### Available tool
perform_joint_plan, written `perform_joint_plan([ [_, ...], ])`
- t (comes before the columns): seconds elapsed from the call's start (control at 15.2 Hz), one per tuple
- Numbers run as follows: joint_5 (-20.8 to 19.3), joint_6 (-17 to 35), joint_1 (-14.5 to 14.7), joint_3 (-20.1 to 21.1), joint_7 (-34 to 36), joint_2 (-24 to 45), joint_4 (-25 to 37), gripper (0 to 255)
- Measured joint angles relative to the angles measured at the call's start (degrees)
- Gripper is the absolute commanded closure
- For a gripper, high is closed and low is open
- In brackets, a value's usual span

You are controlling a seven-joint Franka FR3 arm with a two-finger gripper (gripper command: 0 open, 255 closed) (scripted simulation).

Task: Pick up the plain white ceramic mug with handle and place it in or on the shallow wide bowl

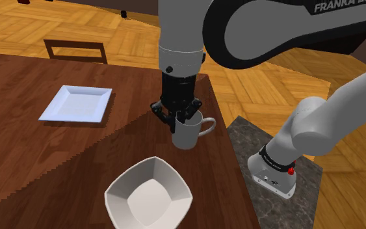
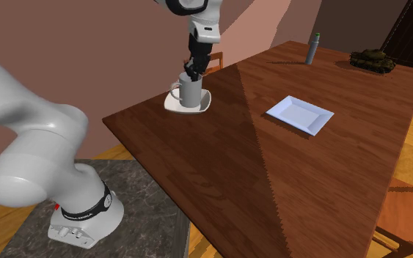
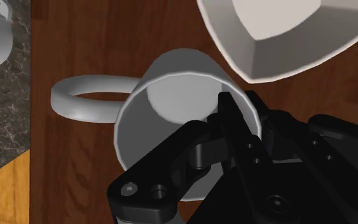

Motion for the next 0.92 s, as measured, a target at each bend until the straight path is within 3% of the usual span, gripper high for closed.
perform_joint_plan([
  [0.26,-0.87,0.31,1.59,4.63,7.09,3.90,4.69,255],
  [0.73,-8.43,1.28,4.77,12.25,21.16,16.53,16.09,255],
  [0.92,-9.70,2.91,5.56,12.93,22.92,18.36,15.99,255],
])
